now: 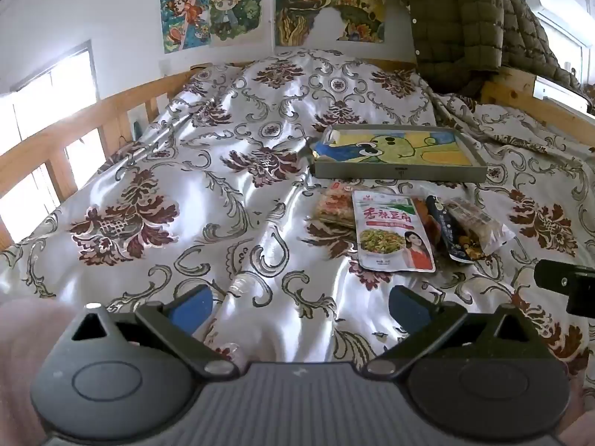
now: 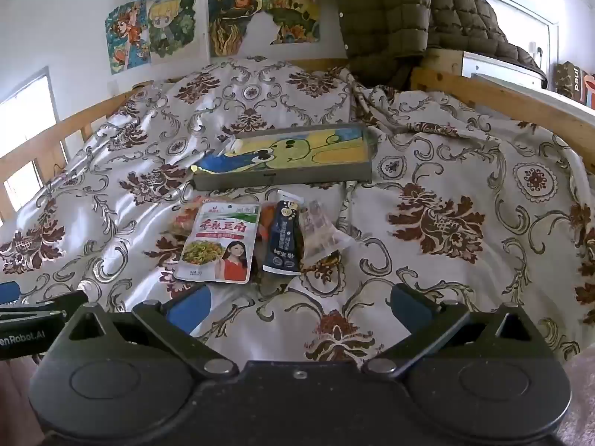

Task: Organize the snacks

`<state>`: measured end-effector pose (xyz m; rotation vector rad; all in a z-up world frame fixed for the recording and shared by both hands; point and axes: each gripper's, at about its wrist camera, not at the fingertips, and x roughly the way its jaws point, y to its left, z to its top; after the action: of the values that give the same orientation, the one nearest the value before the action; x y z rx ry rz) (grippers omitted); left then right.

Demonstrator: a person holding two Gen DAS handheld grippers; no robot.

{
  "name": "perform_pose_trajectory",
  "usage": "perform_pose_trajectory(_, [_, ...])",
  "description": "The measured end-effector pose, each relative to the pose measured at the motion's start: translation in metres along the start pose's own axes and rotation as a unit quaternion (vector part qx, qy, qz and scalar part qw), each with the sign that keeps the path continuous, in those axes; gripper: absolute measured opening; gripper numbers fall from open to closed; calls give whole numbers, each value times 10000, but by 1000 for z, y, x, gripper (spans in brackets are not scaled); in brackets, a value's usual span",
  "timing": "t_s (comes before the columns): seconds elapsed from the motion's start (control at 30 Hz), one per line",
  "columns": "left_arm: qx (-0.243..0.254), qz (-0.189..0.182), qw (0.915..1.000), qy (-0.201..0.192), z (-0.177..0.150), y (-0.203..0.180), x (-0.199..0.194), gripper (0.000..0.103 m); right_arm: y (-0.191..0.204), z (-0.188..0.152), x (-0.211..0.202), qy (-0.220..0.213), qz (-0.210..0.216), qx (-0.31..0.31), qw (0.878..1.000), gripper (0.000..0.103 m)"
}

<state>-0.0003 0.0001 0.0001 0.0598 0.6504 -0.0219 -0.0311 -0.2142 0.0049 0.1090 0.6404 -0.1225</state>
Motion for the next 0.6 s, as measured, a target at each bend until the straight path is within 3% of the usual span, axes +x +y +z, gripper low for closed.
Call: perform_pose_trajectory(0.6, [-1, -5, 10000, 37, 0, 0, 0, 103, -1, 0, 3, 74, -15, -16, 10000, 102])
